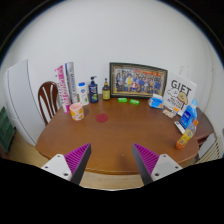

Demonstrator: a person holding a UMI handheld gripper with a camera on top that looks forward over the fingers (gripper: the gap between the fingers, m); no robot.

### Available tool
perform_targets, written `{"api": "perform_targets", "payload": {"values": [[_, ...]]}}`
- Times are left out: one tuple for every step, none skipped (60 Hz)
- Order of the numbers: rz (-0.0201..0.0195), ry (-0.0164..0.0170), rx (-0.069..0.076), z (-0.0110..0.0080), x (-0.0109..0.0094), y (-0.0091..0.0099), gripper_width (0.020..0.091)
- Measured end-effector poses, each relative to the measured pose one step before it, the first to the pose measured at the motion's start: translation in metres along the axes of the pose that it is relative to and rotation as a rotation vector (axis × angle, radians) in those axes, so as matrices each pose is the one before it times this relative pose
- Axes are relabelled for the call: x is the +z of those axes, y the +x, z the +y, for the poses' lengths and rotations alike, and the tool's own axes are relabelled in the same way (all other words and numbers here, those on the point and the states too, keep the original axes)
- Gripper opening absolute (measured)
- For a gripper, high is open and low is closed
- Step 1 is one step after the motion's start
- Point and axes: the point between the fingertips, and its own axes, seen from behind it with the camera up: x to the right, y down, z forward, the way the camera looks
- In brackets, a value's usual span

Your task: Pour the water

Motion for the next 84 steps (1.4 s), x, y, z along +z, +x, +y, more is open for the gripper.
{"api": "perform_targets", "payload": {"values": [[0.00155, -0.00018, 0.0038, 0.00241, 0.00217, 0.01007, 0.0854], [0.00102, -0.0003, 0.0035, 0.00236, 0.00153, 0.00995, 0.0855], [0.00133, 0.00107, 0.0035, 0.00189, 0.00163, 0.0099, 0.0855], [0.00229, 0.00121, 0.004, 0.00185, 0.00144, 0.01009, 0.0856], [0.00299, 0.00116, 0.0046, 0.00239, 0.0016, 0.01072, 0.0857], [0.00374, 0.00077, 0.0042, 0.00239, 0.00155, 0.01064, 0.0858], [0.00389, 0.00104, 0.0042, 0.00229, 0.00145, 0.01015, 0.0857], [0.00435, 0.0015, 0.0039, 0.00227, 0.00167, 0.01054, 0.0856], [0.00517, 0.00171, 0.0036, 0.00225, 0.00187, 0.01083, 0.0855], [0.00624, 0.00228, 0.0041, 0.00232, 0.00207, 0.01136, 0.0856], [0.00739, 0.00213, 0.0041, 0.00274, 0.0021, 0.01114, 0.0857], [0.00727, 0.00153, 0.0033, 0.00265, 0.00233, 0.01172, 0.0857], [0.00678, 0.00132, 0.0025, 0.00253, 0.00235, 0.01104, 0.0856], [0.00561, 0.00085, 0.0016, 0.00304, 0.00227, 0.01098, 0.0858], [0.00506, 0.00102, 0.0015, 0.00257, 0.00277, 0.0111, 0.0857], [0.00604, 0.00048, 0.002, 0.00291, 0.00306, 0.01136, 0.0856], [0.00622, 0.00027, 0.002, 0.00284, 0.00324, 0.01139, 0.0854], [0.0068, -0.00008, 0.0022, 0.00298, 0.00293, 0.01215, 0.0856], [0.00734, -0.00017, 0.0029, 0.0032, 0.00315, 0.01122, 0.0857], [0.00701, 0.00001, 0.0029, 0.00281, 0.00349, 0.01136, 0.0856], [0.00698, 0.00169, 0.0028, 0.00237, 0.00386, 0.01183, 0.0855], [0.00724, 0.00262, 0.0032, 0.00203, 0.00433, 0.01138, 0.0856], [0.00727, 0.00306, 0.0031, 0.00174, 0.00437, 0.0113, 0.0855], [0.00648, 0.00331, 0.0034, 0.0015, 0.00462, 0.01084, 0.0854], [0.0059, 0.00313, 0.0034, 0.00145, 0.00453, 0.0107, 0.0855], [0.00575, 0.00303, 0.0032, 0.00097, 0.00469, 0.01047, 0.0853], [0.00597, 0.00416, 0.0027, 0.00057, 0.0046, 0.01029, 0.0854], [0.00736, 0.00527, 0.0031, -0.00007, 0.00464, 0.01034, 0.0852], [0.00548, 0.00703, 0.0029, -0.00024, 0.00493, 0.00942, 0.0854], [0.00384, 0.00793, 0.0027, -0.00051, 0.00531, 0.00899, 0.0857], [0.00334, 0.00756, 0.0019, -0.00046, 0.00549, 0.00839, 0.0857], [0.00273, 0.00651, 0.0017, -0.00047, 0.00561, 0.00742, 0.0857], [0.00142, 0.00558, 0.0008, -0.0004, 0.00594, 0.00688, 0.0856], [0.00029, 0.00581, -0.0002, -0.00069, 0.00607, 0.00644, 0.0856], [0.00063, 0.00626, -0.0006, -0.00078, 0.00584, 0.00625, 0.0853], [0.00225, 0.0067, -0.0001, -0.00082, 0.00592, 0.00647, 0.0855], [0.00293, 0.00599, 0.0012, -0.00031, 0.00623, 0.00636, 0.0858], [0.00177, 0.00417, 0.0015, -0.00029, 0.00628, 0.00555, 0.0856], [-0.00027, 0.00294, 0.0009, 0.0002, 0.00626, 0.00447, 0.0855], [-0.00173, 0.00214, 0.0001, 0.00038, 0.00632, 0.00399, 0.0854], [-0.00158, 0.00152, 0.0, 0.00048, 0.00615, 0.00388, 0.0856], [-0.00058, 0.00157, 0.0008, 0.00021, 0.0062, 0.00368, 0.0857], [-0.0003, 0.00303, 0.001, -0.00066, 0.0063, 0.00354, 0.0856], [-0.00013, 0.00445, 0.0007, -0.00061, 0.00558, 0.00292, 0.0857], [-0.0007, 0.00388, -0.0004, -0.0004, 0.00564, 0.00235, 0.0856], [-0.00094, 0.00302, -0.0007, -0.00012, 0.0057, 0.00236, 0.0856], [-0.00112, 0.00431, -0.0021, -0.00027, 0.00632, 0.00231, 0.0855], [0.0004, 0.0042, -0.0017, -0.00065, 0.0049, 0.00203, 0.0855], [0.00325, 0.00383, -0.0015, -0.00093, 0.00415, 0.00232, 0.0853], [0.00381, 0.00435, -0.0013, -0.00066, 0.00457, 0.00227, 0.085], [0.00208, 0.00301, -0.0002, -0.00052, 0.00441, 0.0012, 0.0843], [-0.00101, 0.00239, 0.0002, -0.0004, 0.00393, 0.00037, 0.0831], [-0.0032, 0.00223, 0.0, -0.0004, 0.00372, -0.00001, 0.0819], [-0.00246, 0.00304, 0.0005, -0.00025, 0.00354, -0.00015, 0.0792], [-0.00143, 0.00303, 0.0013, 0.00014, 0.00334, 0.00013, 0.0746], [-0.00573, 0.00317, -0.0001, 0.00023, 0.00544, 0.00371, 0.07], [-0.00056, 0.00071, -0.0003, 0.00044, 0.00226, -0.00097, 0.0677], [-0.00164, 0.00158, -0.0017, 0.00005, 0.00204, -0.00073, 0.0628], [-0.00231, 0.00203, -0.0029, 0.00024, 0.00203, -0.00084, 0.0572], [0.00175, 0.00239, -0.0013, 0.0013, -0.00102, -0.00185, 0.0507], [-0.00292, 0.0033, -0.0007, -0.00047, 0.00071, -0.00079, 0.0471], [-0.00321, 0.0073, 0.0029, -0.00131, 0.00008, -0.00052, 0.0458], [-0.00239, 0.00361, 0.0027, -0.00041, 0.00004, -0.00032, 0.0456], [0.00059, -0.00055, -0.0004, 0.00046, 0.00023, 0.00027, 0.0451], [0.00136, 0.00195, -0.0027, -0.00029, -0.00013, 0.00031, 0.0401], [0.0005, 0.00305, -0.003, -0.00033, 0.00088, 0.00021, 0.0392], [0.00112, -0.00035, -0.0017, -0.00005, -0.00006, 0.00007, 0.0385], [0.00084, 0.00171, -0.002, -0.00039, -0.00001, -0.00012, 0.0348], [0.00238, -0.00006, -0.001, -0.00007, -0.0001, 0.00013, 0.0345], [0.00256, -0.00061, -0.001, -0.00017, -0.00007, 0.00019, 0.0344], [0.00245, 0.00108, -0.0021, -0.00059, -0.00018, -0.00002, 0.0297], [0.00583, 0.00063, -0.0018, -0.00026, 0.00003, 0.0006, 0.0296], [0.00563, -0.00063, -0.0054, 0.00017, 0.00008, 0.00043, 0.0305], [0.00424, 0.00021, -0.009, -0.00048, 0.00033, 0.00008, 0.027], [0.00566, 0.0036, -0.008, -0.00038, -0.00049, -0.00043, 0.0269], [0.00478, 0.00127, -0.0086, -0.00014, -0.00022, 0.00027, 0.027], [0.00394, 0.00223, -0.0072, -0.00071, 0.00018, -0.00004, 0.0268], [0.00203, 0.00036, -0.0058, -0.00101, 0.00019, -0.00052, 0.0268], [0.00026, -0.0013, -0.0042, -0.00115, -0.00001, -0.00071, 0.0267], [0.00033, -0.00132, -0.0028, -0.00174, 0.00011, -0.00057, 0.0267], [0.00241, -0.00028, -0.0003, -0.00211, -0.00004, -0.00002, 0.0268], [0.0048, 0.00109, 0.0001, -0.00277, 0.00001, 0.00044, 0.0267], [0.00375, 0.00179, -0.004, -0.00347, 0.00096, 0.0018, 0.0268], [0.00532, 0.0024, -0.0054, -0.00337, -0.00011, 0.00009, 0.0268]]}}
